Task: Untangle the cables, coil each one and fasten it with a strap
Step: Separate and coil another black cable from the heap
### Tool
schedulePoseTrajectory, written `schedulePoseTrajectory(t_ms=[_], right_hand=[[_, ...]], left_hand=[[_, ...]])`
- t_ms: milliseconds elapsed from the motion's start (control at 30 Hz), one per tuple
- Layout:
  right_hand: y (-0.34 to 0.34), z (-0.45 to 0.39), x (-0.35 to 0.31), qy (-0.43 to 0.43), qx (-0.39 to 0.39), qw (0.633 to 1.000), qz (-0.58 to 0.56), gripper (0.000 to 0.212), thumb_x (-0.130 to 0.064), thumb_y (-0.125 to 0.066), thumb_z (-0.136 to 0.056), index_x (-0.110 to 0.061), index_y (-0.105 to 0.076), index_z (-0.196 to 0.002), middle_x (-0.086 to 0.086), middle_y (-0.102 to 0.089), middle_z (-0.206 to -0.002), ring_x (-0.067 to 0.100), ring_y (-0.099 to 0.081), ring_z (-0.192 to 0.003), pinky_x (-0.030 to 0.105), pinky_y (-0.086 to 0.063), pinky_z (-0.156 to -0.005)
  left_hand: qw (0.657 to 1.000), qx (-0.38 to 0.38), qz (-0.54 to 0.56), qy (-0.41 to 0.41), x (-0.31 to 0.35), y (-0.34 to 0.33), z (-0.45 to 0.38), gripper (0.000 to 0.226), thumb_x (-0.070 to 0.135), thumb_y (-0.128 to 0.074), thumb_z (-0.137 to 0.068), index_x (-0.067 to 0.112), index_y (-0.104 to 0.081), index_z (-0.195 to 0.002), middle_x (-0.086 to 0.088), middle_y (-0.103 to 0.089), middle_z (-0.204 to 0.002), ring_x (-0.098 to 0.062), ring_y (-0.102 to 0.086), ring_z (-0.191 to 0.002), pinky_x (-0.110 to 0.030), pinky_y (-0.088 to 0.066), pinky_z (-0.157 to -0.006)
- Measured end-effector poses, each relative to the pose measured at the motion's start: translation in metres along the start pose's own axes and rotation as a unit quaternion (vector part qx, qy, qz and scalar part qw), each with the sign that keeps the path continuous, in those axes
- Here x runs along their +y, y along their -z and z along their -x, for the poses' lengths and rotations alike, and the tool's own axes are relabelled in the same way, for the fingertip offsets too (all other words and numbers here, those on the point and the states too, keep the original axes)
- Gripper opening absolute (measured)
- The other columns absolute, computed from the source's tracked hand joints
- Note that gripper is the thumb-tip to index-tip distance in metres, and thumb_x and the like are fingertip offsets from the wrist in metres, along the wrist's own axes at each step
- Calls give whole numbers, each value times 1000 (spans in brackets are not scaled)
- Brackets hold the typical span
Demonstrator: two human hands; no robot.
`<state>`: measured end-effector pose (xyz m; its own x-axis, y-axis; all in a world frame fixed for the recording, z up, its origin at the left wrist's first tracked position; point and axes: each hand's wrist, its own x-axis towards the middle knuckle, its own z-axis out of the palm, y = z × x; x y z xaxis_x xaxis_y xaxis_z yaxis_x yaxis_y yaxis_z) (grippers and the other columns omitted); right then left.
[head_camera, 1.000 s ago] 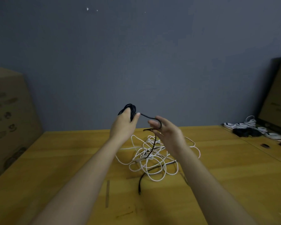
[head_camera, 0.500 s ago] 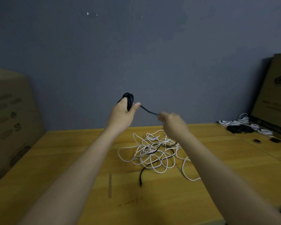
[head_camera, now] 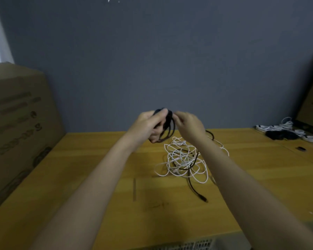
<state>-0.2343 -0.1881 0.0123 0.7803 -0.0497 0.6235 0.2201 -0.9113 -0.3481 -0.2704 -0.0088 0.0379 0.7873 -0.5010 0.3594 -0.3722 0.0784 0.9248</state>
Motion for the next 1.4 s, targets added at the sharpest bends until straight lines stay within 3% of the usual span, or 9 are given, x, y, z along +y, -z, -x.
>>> schedulePoseTrajectory(t_ms=[133,300,467,633,833,1000,1133,1233,1400], right_hand=[[-22,39,15,-21,-50,996,-64,35,-41,-34,-102,-18,-60,-107,-5,-58,-78,14,-50,-66,28,-31,-54],[-57,76,37,51,-93,988,109,31,-30,-33,-104,-13,-55,-117,7,-67,-97,30,-61,-81,35,-38,-58],[-69,87,30,184,30,961,203,33,-28,-41,-90,-10,-68,-89,3,-64,-68,28,-61,-59,29,-43,-51],[-75,96,14,266,91,929,241,30,-24,-42,-90,-10,-69,-94,3,-61,-71,25,-58,-64,32,-30,-63],[-62,98,11,311,107,916,229,21,-7,-49,-77,-11,-67,-86,2,-54,-68,24,-52,-63,32,-26,-64],[-43,93,37,139,87,971,173,27,-9,-86,-57,-15,-72,-79,0,-62,-68,25,-59,-63,27,-39,-57],[-25,84,47,-64,14,994,86,34,-48,-73,-78,-17,-71,-91,-2,-62,-86,21,-59,-77,25,-29,-54],[-18,77,40,-121,-95,980,125,32,-54,-65,-83,-21,-65,-84,-6,-57,-78,15,-55,-69,23,-27,-48],[-10,81,55,-242,-233,935,-109,23,-31,-72,-85,-9,-69,-80,7,-68,-69,12,-59,-49,25,-46,-52]], left_hand=[[998,60,-9,25,-17,14,1,34,36,-41,-101,15,-38,-74,8,-28,-45,-10,-24,-39,-26,-25,-46],[993,102,43,35,-36,20,-2,32,35,-33,-104,15,-40,-80,9,-34,-47,-8,-28,-40,-23,-30,-49],[986,147,80,18,-50,2,-10,20,11,-25,-103,12,-34,-86,0,-43,-59,-7,-37,-41,-27,-33,-55],[976,154,-148,-26,-57,-9,-14,16,19,-28,-105,9,-33,-93,-2,-46,-74,-4,-46,-58,-11,-40,-60],[897,42,-440,25,-89,0,-9,20,31,-31,-102,13,-27,-98,-16,-62,-88,-35,-63,-76,-49,-51,-67],[839,-39,-537,80,-96,13,0,26,39,-33,-102,13,-34,-99,-5,-52,-79,-22,-50,-67,-35,-32,-54],[843,-105,-517,110,-91,10,3,68,78,-44,-76,15,-36,-99,4,-45,-81,-12,-47,-71,-30,-38,-56],[819,-81,-563,80,-89,7,-3,55,69,-53,-81,16,-41,-90,6,-46,-77,-12,-45,-67,-30,-35,-55],[890,33,-447,84,-96,21,-10,50,61,-47,-89,12,-43,-78,-3,-50,-71,-25,-53,-69,-35,-35,-60]])
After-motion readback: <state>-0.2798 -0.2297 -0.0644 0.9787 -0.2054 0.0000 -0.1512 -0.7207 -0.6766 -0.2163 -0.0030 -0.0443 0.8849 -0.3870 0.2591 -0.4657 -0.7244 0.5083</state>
